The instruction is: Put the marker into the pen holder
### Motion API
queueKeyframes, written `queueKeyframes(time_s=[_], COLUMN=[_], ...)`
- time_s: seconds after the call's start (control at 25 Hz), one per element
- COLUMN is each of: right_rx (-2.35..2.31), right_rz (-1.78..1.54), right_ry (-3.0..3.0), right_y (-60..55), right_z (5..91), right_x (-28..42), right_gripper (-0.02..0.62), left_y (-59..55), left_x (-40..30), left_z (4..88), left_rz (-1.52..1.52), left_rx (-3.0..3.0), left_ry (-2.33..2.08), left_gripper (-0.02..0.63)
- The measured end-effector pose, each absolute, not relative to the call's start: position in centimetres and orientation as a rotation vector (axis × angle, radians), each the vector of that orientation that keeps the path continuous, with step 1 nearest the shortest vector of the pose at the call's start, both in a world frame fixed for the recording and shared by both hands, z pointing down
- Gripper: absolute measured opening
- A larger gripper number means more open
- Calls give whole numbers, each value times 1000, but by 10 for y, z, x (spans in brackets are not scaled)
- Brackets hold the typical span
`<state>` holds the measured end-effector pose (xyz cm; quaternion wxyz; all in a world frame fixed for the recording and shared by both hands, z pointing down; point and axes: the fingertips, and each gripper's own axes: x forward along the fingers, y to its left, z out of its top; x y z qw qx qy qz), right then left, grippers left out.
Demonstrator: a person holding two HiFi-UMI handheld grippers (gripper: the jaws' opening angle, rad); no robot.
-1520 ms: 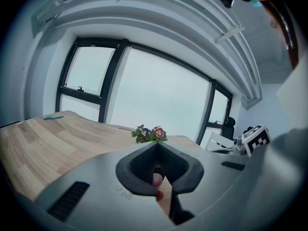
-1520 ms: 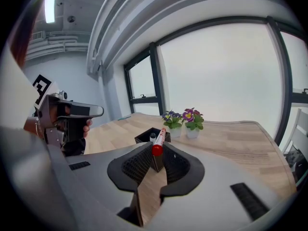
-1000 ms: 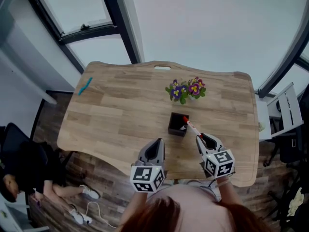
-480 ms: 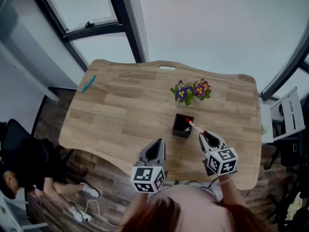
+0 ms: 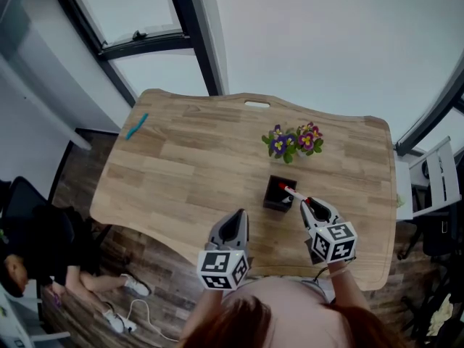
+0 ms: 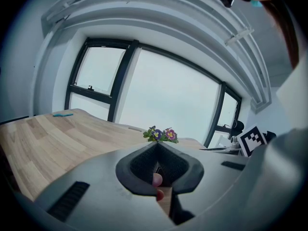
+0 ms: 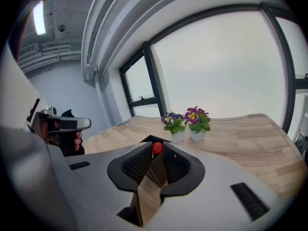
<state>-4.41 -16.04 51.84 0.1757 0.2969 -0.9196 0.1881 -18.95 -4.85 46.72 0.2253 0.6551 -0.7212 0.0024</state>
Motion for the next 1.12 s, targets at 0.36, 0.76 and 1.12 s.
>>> queueKeyframes(time_s=[0.36,0.76,1.12], right_rx=[818,777,737], right_rz=[545,559,582], right_ry=[-2582,-2563,-2545], right_y=[-171,-175,-176], right_z=[529,541,548], right_x=[-57,-70,-78], right_gripper=[60,60,60], left_y=[-57,-63,-66], left_x=[-202,-208,-212], left_z=[469,474,477], left_rz=[4,4,7], left_rx=[1793,1782,1772], left_ry=[-1995,-1988,-1984], left_gripper=[2,2,2])
